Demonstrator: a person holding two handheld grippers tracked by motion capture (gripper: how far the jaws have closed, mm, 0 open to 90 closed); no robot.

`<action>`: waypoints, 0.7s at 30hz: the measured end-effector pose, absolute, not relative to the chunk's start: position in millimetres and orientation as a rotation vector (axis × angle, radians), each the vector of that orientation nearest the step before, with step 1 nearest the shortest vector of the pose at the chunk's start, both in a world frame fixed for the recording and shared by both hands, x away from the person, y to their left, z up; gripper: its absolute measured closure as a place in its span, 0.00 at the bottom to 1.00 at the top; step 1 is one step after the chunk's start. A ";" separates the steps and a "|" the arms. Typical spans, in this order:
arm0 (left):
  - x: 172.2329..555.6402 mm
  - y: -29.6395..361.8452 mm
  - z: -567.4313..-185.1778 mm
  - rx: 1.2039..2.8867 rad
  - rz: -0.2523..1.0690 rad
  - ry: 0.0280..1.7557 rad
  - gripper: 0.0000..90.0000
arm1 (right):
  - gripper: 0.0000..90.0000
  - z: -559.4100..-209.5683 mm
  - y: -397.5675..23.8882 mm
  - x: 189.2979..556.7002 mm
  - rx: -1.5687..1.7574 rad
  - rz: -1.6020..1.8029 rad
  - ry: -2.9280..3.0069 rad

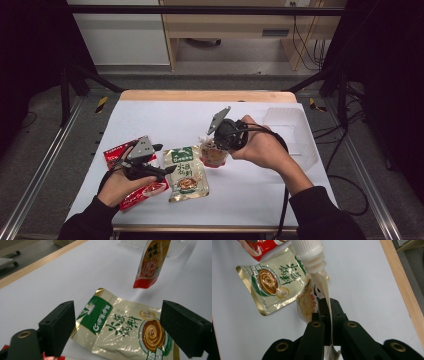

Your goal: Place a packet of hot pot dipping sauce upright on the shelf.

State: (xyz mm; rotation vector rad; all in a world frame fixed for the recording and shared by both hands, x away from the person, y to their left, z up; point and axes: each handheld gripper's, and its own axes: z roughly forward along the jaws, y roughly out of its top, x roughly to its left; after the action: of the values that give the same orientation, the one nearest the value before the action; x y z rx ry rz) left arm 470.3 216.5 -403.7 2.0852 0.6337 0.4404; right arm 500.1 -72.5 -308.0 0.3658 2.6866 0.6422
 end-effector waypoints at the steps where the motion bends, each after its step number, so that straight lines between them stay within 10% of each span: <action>1: 471.0 222.5 -408.4 2.077 0.437 0.657 0.11 | 1.00 -307.4 -76.6 500.8 0.386 0.649 2.685; 21: 457.6 272.8 -429.1 2.095 0.553 0.751 0.06 | 1.00 -282.8 -120.7 503.0 0.423 0.640 2.630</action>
State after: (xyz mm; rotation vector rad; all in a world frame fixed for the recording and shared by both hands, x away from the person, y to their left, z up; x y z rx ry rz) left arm 457.6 272.8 -429.1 2.0946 0.7506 0.5528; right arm 503.0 -120.7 -282.8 0.4232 2.6305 0.6396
